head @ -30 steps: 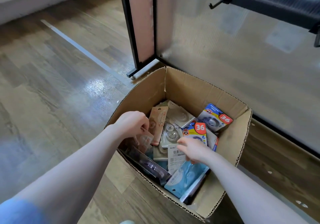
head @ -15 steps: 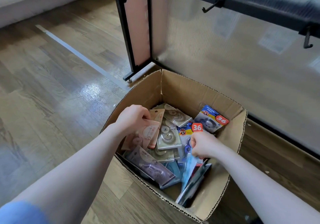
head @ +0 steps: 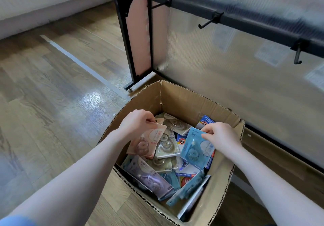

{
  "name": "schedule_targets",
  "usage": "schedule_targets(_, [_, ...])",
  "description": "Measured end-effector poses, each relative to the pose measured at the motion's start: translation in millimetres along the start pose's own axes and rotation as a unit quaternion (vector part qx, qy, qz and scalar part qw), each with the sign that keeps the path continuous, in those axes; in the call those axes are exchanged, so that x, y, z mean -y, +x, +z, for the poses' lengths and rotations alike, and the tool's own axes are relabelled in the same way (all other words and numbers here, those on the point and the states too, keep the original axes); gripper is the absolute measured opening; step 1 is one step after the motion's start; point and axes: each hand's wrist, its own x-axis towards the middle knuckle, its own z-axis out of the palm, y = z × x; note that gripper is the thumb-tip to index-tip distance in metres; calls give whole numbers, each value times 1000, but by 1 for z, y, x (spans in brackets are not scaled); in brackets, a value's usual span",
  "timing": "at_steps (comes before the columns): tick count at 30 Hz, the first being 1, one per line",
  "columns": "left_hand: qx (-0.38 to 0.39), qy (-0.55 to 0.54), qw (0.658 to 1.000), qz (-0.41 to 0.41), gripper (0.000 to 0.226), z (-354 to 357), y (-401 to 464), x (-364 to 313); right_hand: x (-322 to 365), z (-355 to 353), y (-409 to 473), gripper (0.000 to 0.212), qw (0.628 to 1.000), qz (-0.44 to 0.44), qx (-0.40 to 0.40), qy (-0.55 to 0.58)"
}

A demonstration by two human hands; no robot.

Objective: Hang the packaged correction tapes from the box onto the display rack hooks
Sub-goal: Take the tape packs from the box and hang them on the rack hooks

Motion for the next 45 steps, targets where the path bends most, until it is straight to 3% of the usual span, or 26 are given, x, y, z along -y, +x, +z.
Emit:
schedule_targets(14, [-71, -81, 990, 89, 10, -48, 18, -72, -10, -80, -12, 14, 985, -17, -164, 56])
schedule_targets(22, [-136, -57, 974, 172, 13, -112, 41, -153, -21, -160, -35, 15, 954, -12, -286, 91])
schedule_targets(33, [-46, -62, 967, 243, 26, -215, 31, -284, -19, -294, -123, 12, 950, 71, -295, 75])
schedule_targets(40, [-33, -73, 957, 279, 9, -289, 12, -338, 2, -383, -159, 3, 941, 70, -327, 52])
schedule_targets(45, [-16, -81, 962, 260, 20, -337, -10, -348, 35, -427, -174, 3, 940, 42, -334, 47])
